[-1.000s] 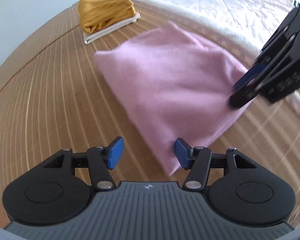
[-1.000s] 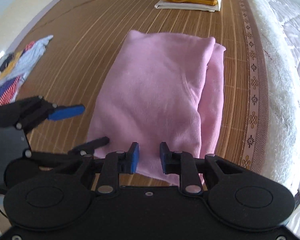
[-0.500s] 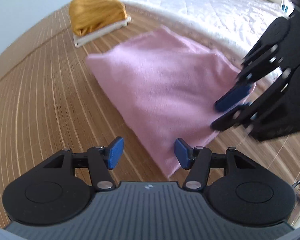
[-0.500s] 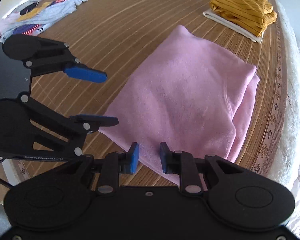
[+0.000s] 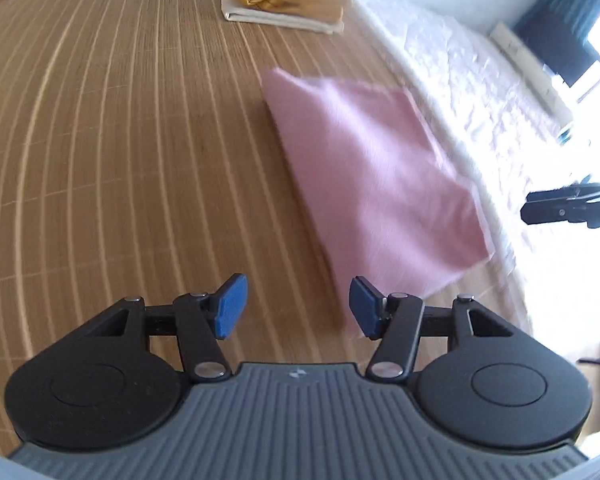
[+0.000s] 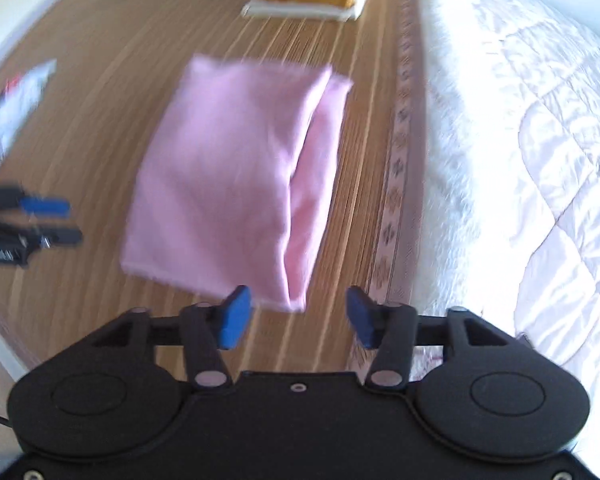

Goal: Fold clothes

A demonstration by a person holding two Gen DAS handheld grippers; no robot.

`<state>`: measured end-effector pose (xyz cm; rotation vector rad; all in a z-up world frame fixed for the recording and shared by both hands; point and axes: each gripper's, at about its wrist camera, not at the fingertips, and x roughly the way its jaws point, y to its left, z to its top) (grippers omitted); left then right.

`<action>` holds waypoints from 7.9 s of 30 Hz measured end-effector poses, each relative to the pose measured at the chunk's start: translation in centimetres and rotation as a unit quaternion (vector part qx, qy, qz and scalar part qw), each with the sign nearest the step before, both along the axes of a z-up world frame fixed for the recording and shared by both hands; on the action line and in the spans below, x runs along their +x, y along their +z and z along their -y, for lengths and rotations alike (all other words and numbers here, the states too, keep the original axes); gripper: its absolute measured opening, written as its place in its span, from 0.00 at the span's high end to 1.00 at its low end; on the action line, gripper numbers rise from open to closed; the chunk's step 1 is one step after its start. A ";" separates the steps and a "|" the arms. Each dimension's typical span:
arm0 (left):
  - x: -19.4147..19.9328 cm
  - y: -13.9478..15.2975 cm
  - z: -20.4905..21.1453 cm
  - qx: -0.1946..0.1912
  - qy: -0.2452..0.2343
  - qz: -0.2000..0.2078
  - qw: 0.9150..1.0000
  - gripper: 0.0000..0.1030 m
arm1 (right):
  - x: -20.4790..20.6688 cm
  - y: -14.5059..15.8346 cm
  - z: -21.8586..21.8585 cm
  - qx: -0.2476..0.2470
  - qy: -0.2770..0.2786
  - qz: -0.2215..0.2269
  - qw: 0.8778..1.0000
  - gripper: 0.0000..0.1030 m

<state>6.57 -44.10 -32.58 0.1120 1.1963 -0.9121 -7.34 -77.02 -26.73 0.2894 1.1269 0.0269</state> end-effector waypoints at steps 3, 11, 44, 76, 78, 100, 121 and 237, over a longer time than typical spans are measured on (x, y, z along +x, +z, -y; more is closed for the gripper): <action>2.0 0.3 1.8 -0.029 0.024 -0.037 0.999 0.39 | 2.0 1.4 2.4 0.078 -0.065 0.026 0.994 0.20; 5.1 -1.6 6.5 -0.022 0.048 -0.080 0.995 0.39 | 7.3 -1.6 6.5 0.188 -0.150 0.022 0.970 0.20; 9.3 -2.6 11.7 0.013 -0.019 -0.120 0.993 0.64 | 11.5 -8.3 3.5 0.183 0.079 -0.015 0.980 0.77; 38.2 1.4 23.2 -0.073 -0.015 -0.046 0.996 0.33 | 37.1 -3.7 16.3 0.193 -0.052 0.155 0.967 0.51; 37.8 2.2 22.0 -0.063 -0.006 -0.029 0.998 0.33 | 36.0 -3.3 16.6 0.191 -0.049 0.160 0.967 0.50; 30.0 1.8 20.0 0.084 -0.072 0.144 0.983 0.33 | 26.8 -3.1 10.8 0.086 0.032 0.161 0.983 0.75; 24.3 0.5 24.1 0.156 -0.038 0.224 0.961 0.32 | 25.3 -2.9 3.8 -0.114 0.087 0.182 0.973 0.62; 28.3 -7.0 19.1 0.078 -0.022 0.203 0.976 0.32 | 23.9 -6.5 5.5 -0.049 0.000 0.146 0.988 0.56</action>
